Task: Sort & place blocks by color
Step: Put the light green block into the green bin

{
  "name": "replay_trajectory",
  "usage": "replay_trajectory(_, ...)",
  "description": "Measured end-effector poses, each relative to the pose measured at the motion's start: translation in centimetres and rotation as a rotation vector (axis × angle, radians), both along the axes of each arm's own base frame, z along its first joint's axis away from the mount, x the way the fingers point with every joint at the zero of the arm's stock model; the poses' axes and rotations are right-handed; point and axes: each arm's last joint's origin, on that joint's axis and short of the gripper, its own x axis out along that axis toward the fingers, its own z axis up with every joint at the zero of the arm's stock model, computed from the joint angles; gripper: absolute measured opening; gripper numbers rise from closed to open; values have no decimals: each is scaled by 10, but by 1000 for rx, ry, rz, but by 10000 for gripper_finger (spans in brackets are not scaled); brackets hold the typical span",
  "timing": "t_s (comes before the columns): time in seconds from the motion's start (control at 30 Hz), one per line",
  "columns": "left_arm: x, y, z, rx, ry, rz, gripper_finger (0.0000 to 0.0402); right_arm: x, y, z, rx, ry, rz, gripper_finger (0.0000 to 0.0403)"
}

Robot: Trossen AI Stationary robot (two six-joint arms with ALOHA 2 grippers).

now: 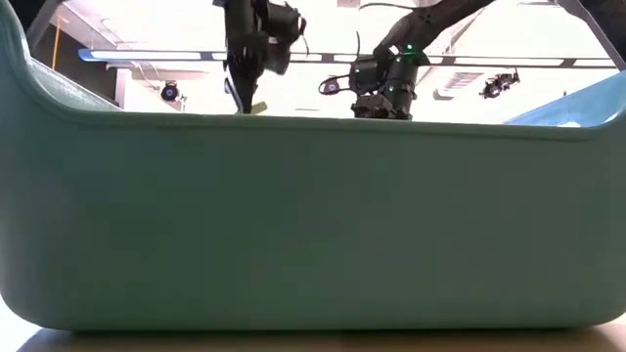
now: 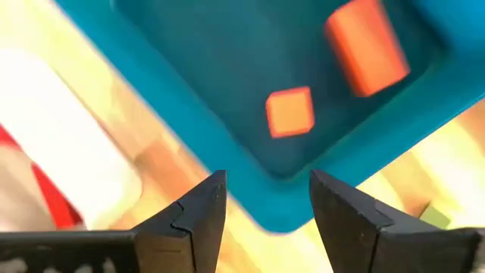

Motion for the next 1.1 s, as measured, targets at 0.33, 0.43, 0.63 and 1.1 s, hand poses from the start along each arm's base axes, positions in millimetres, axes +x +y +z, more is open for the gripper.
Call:
replay_trajectory(0.33,31,-75,17,20,-96,-252,96,15,58,1,42,161,50,177)
replay_trajectory(0.43,40,-95,17,22,-106,-316,96,15,77,1,30,255,72,177)
replay_trajectory(0.63,51,-129,18,11,-127,-361,96,14,110,3,-63,421,143,177)
replay_trajectory(1.1,68,-208,21,-53,-224,-263,96,-1,144,33,-298,491,156,177)
